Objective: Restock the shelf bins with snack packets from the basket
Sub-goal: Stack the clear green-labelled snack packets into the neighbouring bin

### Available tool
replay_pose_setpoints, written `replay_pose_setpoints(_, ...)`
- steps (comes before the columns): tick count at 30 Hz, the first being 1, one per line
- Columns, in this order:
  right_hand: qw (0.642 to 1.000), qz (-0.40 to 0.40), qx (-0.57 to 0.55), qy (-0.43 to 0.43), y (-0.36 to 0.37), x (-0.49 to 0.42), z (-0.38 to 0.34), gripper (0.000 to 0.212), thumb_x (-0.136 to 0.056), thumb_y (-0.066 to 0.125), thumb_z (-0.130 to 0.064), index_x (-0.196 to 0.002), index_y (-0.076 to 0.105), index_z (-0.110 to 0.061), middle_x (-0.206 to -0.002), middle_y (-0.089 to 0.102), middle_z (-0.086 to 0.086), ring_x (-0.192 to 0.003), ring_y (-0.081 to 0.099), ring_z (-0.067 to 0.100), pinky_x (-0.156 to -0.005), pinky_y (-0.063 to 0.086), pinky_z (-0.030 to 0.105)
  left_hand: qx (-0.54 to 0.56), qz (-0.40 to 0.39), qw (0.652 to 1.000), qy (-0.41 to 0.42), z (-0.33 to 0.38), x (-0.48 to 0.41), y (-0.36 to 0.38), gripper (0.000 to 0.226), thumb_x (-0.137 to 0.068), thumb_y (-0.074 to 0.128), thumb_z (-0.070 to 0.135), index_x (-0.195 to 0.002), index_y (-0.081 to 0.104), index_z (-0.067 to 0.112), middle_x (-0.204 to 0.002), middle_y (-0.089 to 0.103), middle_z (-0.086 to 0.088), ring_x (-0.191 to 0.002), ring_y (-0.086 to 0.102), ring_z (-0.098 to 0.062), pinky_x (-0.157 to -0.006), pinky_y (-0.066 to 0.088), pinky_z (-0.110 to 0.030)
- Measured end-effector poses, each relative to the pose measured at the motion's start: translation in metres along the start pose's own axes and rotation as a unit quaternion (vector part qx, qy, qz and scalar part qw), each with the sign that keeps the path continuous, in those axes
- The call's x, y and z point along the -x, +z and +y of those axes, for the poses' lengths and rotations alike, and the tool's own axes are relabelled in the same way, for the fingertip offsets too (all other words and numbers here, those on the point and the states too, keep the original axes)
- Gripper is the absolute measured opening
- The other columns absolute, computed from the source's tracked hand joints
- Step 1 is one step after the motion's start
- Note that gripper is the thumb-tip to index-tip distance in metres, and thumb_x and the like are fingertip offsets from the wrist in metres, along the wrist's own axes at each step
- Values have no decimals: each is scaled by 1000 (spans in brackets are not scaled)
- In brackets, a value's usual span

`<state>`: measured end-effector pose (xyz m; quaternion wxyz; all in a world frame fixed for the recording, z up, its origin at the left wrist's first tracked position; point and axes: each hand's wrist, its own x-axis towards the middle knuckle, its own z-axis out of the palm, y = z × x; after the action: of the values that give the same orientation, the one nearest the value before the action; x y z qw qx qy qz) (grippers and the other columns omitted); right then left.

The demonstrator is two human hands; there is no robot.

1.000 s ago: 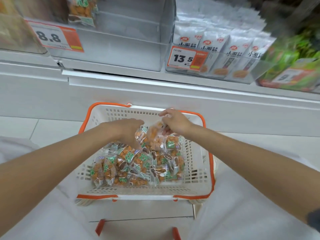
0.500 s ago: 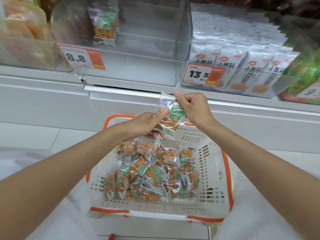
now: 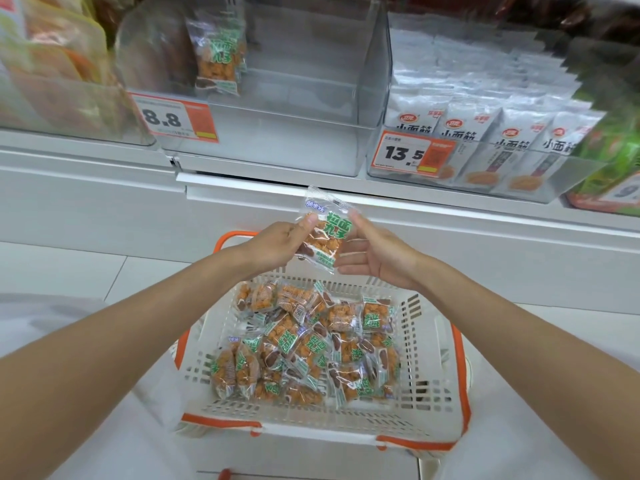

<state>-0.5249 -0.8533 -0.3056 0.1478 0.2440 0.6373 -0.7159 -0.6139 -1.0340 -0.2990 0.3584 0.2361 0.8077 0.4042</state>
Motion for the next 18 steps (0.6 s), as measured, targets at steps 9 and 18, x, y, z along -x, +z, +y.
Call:
replay_pose_setpoints(9,998,-22,-12,-52,16,-2,-12,18,-82,74,-9,-88,57,-11,-82,71,11,-72,70,19,-77,61,30,182,160,970,20,4,-1,-17,28,-91,66,25,-100,72,0,-92,74,-14,-55,67,-12,-64,58,-21)
replay_pose_setpoints(18,942,133,165,-260,45,-5,-91,18,-85,73,-10,-88,57,-16,-77,70,3,-66,64,14,-65,51,30,163,321,923,134,49,-4,-80,20,-74,83,29,-86,69,19,-85,74,-7,-77,72,-22,-74,60,-47)
